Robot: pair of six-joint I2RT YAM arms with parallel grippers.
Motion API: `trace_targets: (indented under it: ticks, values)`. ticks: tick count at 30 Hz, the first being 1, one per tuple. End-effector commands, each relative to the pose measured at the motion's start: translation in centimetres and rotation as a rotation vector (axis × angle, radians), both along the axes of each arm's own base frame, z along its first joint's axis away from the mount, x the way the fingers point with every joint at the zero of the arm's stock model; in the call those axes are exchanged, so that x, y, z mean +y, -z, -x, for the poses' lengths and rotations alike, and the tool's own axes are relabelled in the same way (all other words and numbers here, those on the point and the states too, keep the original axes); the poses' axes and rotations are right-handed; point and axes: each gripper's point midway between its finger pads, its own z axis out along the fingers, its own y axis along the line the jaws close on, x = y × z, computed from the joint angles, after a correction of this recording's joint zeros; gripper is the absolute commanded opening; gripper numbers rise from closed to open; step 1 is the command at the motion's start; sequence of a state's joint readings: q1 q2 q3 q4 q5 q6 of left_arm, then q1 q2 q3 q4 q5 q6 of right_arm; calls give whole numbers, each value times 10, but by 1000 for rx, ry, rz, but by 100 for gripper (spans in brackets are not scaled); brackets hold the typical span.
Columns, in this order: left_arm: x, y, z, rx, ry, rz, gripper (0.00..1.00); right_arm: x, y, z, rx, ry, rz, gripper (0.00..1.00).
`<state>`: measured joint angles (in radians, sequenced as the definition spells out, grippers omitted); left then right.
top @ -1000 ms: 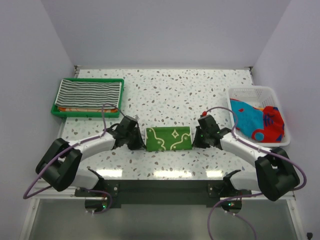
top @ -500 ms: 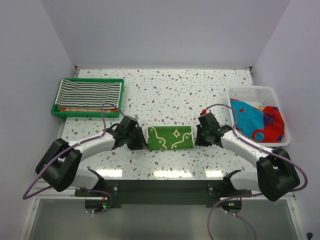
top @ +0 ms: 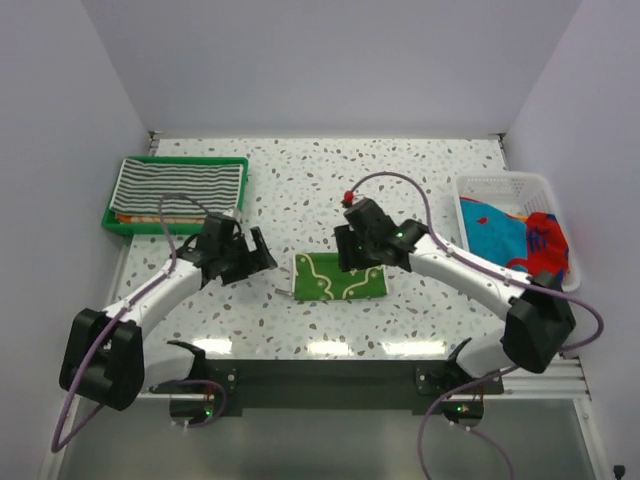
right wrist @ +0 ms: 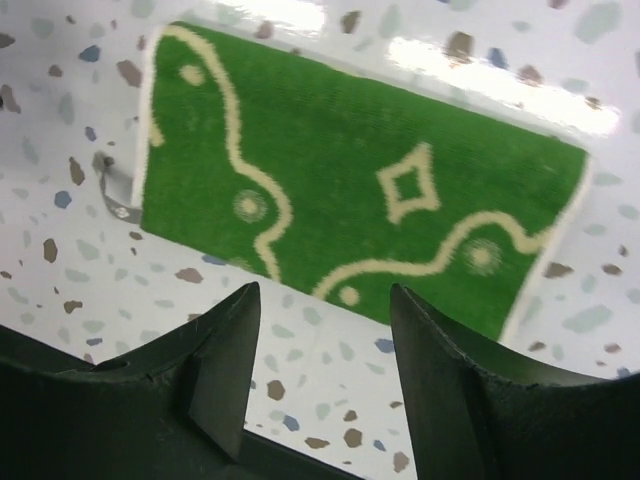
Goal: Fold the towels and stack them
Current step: Neatly place the folded towel into the bin
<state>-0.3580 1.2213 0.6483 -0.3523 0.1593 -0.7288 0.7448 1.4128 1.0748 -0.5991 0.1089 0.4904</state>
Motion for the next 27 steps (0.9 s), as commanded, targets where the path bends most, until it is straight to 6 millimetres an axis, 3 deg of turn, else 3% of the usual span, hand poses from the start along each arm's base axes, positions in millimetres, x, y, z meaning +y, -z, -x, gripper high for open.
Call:
trace_targets:
  ticks: [1,5,7,8,13,14,19,27]
  values:
    - [40,-15,-22,-66,4,-91,97,32,2,-6,-10,-28,62,59]
    - [77,-12,-35,-59,-41,-140,99,82,16,3,10,-108,135,67]
    - [97,-9,-40,-52,-80,-164,100,102,11,2,-2,-124,133,70]
    - [101,-8,-41,-54,-93,-170,100,112,24,5,16,-140,157,71]
    - [111,5,-40,-52,-121,-189,100,140,34,6,33,-167,195,68]
    - [111,6,-39,-43,-113,-188,100,142,45,8,49,-173,222,67]
    - [114,-2,-41,-78,-131,-200,99,150,60,5,65,-167,269,55]
    - [115,-3,-41,-83,-130,-202,97,146,100,11,129,-165,364,51]
